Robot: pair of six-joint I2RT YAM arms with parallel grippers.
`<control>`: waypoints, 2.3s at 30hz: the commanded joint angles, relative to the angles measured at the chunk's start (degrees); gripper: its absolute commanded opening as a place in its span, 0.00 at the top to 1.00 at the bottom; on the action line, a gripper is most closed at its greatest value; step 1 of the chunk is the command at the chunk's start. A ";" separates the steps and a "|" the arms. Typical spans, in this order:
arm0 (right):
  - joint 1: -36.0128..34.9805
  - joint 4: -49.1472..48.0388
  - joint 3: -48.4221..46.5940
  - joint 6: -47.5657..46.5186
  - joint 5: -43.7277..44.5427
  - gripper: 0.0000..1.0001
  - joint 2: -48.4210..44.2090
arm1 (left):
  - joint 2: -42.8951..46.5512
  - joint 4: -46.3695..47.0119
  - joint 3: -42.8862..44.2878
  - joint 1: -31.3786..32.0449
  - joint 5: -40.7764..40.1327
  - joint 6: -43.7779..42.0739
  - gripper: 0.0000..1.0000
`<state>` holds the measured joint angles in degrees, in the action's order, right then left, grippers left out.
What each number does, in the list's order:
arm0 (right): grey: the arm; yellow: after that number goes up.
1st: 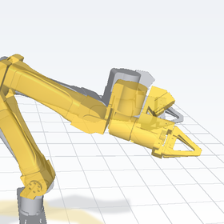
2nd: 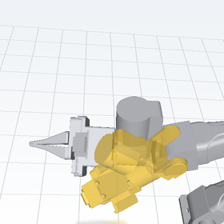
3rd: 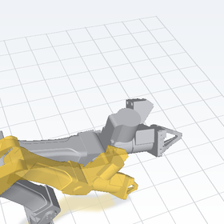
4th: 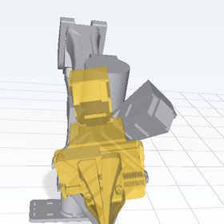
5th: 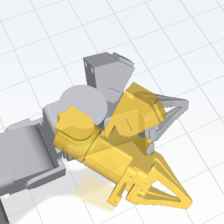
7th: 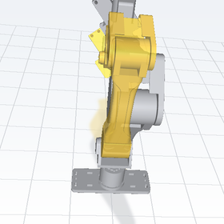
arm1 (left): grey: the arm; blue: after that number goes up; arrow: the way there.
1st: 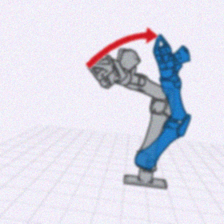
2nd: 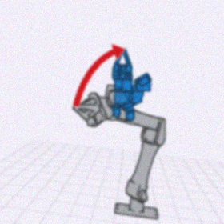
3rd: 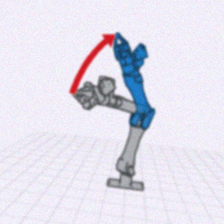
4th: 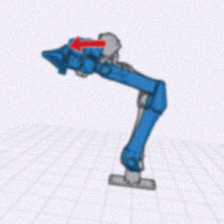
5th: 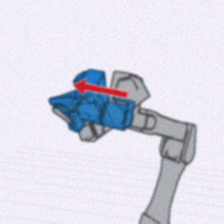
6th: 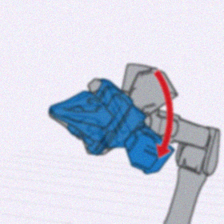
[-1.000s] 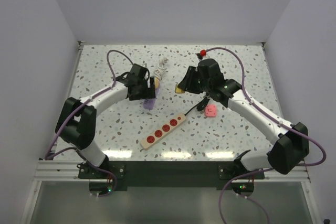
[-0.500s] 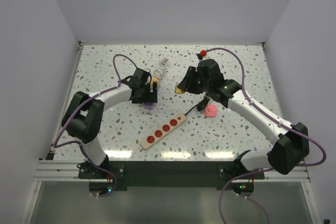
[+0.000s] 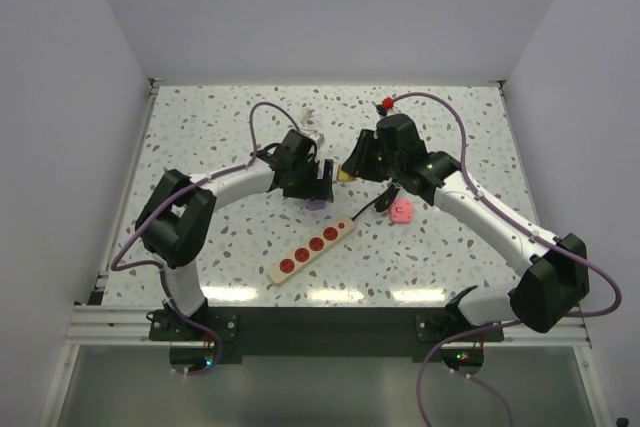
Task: Insert the plug
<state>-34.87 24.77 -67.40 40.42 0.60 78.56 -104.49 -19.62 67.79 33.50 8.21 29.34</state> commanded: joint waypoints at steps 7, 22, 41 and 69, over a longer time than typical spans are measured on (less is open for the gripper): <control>0.15 3.52 -4.93 -3.59 1.07 1.00 1.33 | 1.65 -1.47 2.97 1.84 4.19 -0.51 0.15; 7.01 13.89 -23.56 -15.98 -9.03 1.00 17.74 | 18.18 -4.47 -2.32 -19.43 6.91 -1.49 0.15; 3.14 18.03 -30.43 -15.64 -11.41 1.00 29.89 | -0.97 -0.42 14.38 -14.26 6.30 0.54 0.18; 1.39 16.01 -25.77 -15.02 -10.88 1.00 29.89 | -9.24 -1.57 19.05 -10.82 1.81 -1.22 0.19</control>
<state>-33.10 42.26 -93.34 24.69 -9.61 111.83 -112.90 -22.17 84.25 22.20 10.68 29.30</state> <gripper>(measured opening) 0.359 0.814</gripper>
